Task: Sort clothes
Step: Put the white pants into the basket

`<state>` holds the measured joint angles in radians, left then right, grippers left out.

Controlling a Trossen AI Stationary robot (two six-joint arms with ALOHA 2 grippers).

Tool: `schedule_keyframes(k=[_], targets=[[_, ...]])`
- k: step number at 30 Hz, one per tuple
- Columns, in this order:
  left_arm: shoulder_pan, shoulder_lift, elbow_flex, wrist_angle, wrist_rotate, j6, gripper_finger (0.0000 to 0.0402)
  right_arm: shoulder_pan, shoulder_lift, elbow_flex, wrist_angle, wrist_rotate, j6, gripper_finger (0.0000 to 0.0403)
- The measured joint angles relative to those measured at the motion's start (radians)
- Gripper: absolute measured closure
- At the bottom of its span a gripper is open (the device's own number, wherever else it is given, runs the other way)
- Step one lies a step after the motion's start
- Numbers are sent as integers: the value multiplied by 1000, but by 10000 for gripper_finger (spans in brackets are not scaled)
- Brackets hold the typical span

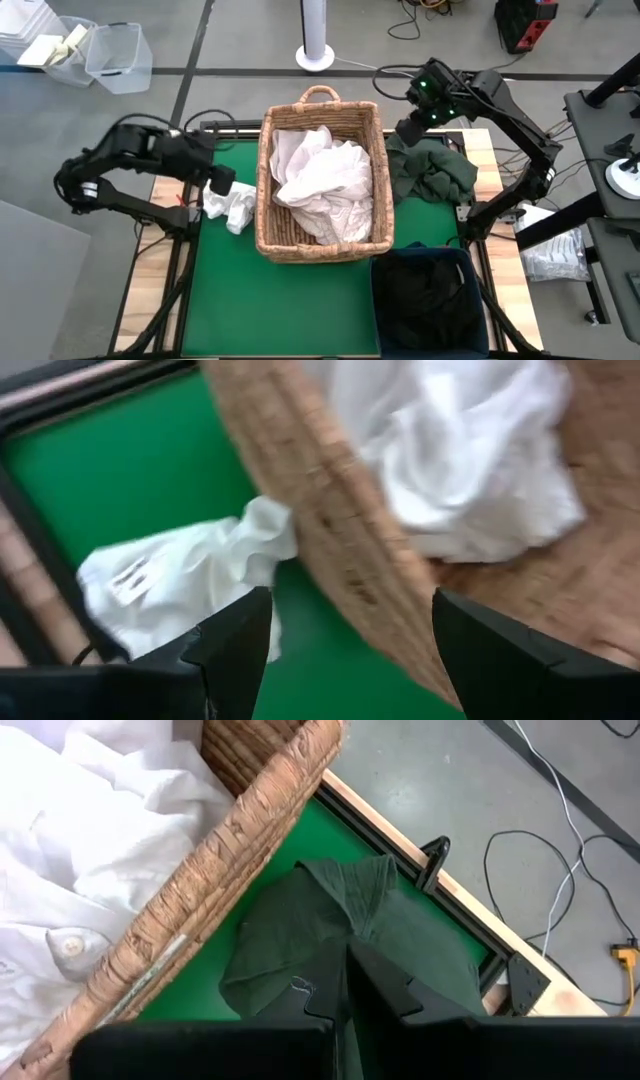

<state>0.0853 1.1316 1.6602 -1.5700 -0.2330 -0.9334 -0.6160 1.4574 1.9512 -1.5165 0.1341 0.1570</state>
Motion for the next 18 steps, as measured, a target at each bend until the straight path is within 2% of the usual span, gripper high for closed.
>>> schedule_keyframes(k=[8, 18], targets=[[0, -17, -210, -1, -19, -128, 150, 0, 0, -52, 39, -3, 0, 390], [5, -14, -411, -1, -20, -160, 150, 0, -12, -54, 34, -6, 0, 390]])
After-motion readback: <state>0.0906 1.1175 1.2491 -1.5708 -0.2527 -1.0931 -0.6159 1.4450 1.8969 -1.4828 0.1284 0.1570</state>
